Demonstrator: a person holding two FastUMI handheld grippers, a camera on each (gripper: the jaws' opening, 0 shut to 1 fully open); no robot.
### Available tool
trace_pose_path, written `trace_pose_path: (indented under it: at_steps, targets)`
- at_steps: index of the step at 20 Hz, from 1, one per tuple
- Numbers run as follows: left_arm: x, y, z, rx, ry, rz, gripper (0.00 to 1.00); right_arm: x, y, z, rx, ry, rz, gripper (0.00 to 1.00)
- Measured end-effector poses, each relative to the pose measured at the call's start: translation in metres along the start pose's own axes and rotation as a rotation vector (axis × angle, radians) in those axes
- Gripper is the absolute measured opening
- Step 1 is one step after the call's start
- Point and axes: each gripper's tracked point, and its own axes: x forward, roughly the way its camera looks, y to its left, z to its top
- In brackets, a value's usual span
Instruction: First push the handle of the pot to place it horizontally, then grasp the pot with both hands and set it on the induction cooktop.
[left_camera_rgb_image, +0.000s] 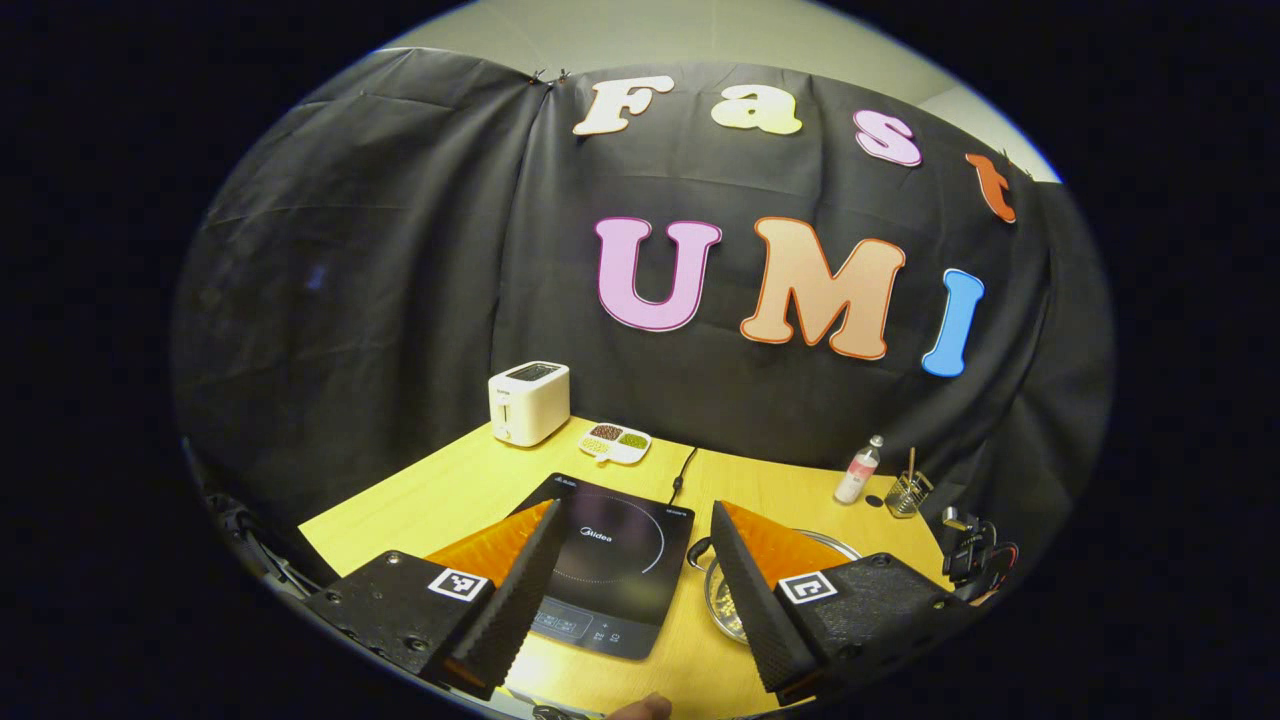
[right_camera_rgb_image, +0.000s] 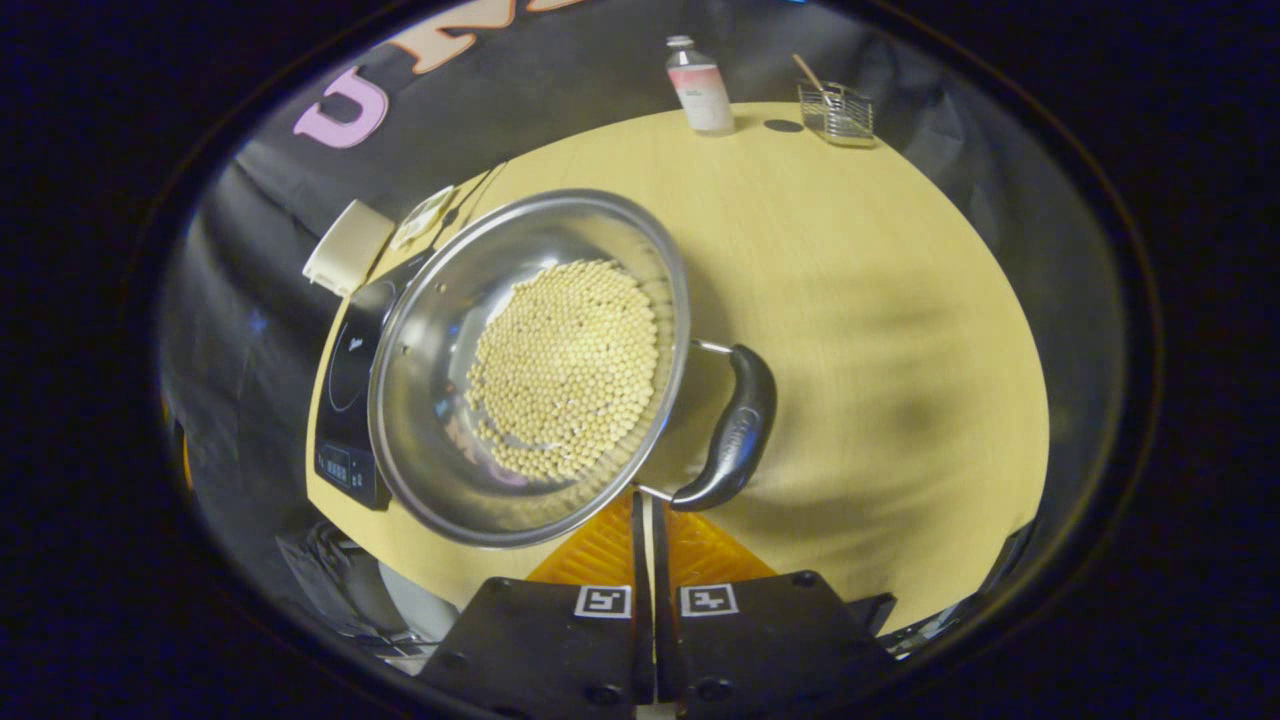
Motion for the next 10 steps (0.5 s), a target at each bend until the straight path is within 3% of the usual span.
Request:
trace_pose_path:
  at_steps: [1, 2, 10]
  targets:
    - [-0.001, -0.002, -0.001, 0.01, 0.009, 0.0, 0.9, 0.001, -0.004, 0.005, 0.014, -0.01, 0.002, 0.04]
    - [-0.002, -0.004, -0.003, 0.021, 0.018, 0.0, 0.9, 0.001, -0.006, 0.01, 0.027, -0.02, 0.005, 0.0]
    - [0.002, -0.028, -0.009, 0.081, 0.071, -0.057, 0.9, 0.012, -0.016, 0.043, 0.122, -0.077, 0.043, 0.03]
